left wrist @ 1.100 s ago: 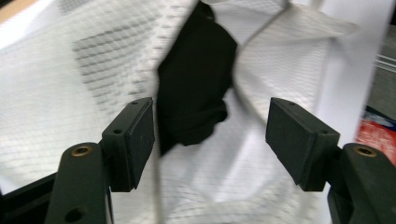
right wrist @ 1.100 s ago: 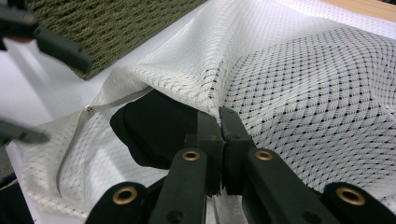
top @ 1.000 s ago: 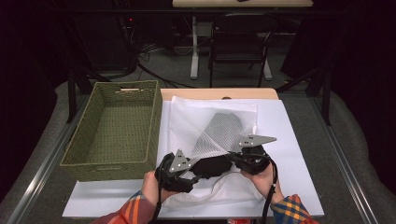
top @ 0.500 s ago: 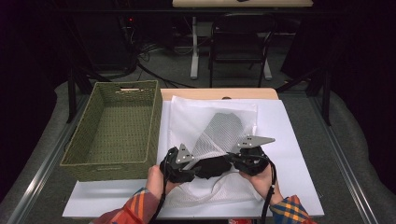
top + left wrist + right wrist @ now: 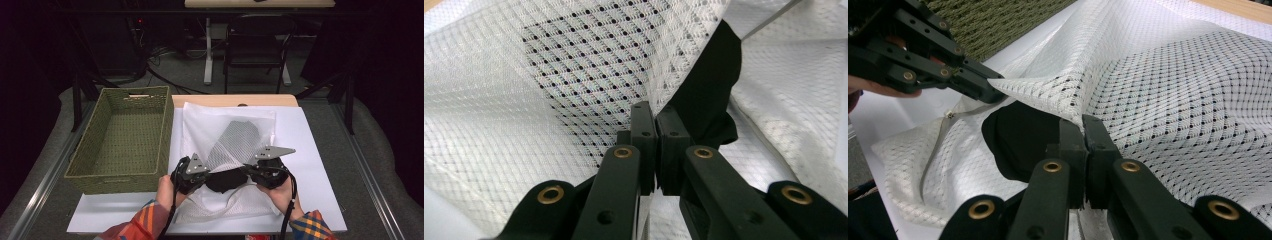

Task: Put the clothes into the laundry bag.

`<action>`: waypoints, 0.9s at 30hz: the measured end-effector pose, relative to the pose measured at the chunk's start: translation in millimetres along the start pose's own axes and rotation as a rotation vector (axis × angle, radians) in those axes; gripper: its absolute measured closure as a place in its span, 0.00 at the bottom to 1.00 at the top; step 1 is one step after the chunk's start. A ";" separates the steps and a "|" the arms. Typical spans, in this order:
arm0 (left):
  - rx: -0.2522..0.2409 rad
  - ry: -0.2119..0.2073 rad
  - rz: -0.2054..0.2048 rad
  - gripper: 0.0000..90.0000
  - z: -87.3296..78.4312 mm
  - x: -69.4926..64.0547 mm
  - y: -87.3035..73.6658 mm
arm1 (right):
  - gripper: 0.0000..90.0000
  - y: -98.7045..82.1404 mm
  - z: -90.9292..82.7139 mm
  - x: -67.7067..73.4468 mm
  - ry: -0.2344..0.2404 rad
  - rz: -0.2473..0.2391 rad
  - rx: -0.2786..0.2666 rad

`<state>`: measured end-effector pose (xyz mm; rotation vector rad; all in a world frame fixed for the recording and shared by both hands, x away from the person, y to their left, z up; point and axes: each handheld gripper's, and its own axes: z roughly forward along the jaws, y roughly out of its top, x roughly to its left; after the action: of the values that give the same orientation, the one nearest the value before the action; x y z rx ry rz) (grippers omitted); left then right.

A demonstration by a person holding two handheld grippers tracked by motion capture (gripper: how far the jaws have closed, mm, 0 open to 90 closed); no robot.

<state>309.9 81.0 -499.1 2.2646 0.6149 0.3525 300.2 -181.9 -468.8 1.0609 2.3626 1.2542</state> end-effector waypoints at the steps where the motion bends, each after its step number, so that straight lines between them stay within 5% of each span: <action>1: 0.001 -0.007 0.004 0.98 -2.1 0.0 0.1 | 0.99 -0.2 -0.6 0.2 0.001 -0.003 -0.001; 15: 0.019 -0.058 0.032 0.98 -18.8 -4.2 -3.8 | 0.99 -5.7 -0.5 5.7 0.032 -0.013 0.033; 24: 0.079 -0.083 0.073 0.98 -16.4 -9.9 -8.6 | 0.99 -12.3 1.3 9.0 0.047 -0.017 0.067; 27: 0.065 -0.075 0.064 0.87 -16.1 -10.5 -8.3 | 0.99 -14.3 2.5 9.7 0.050 -0.011 0.074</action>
<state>291.5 90.1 -494.9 2.3519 0.5235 0.2808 287.9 -178.7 -480.8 1.0485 2.4666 1.2112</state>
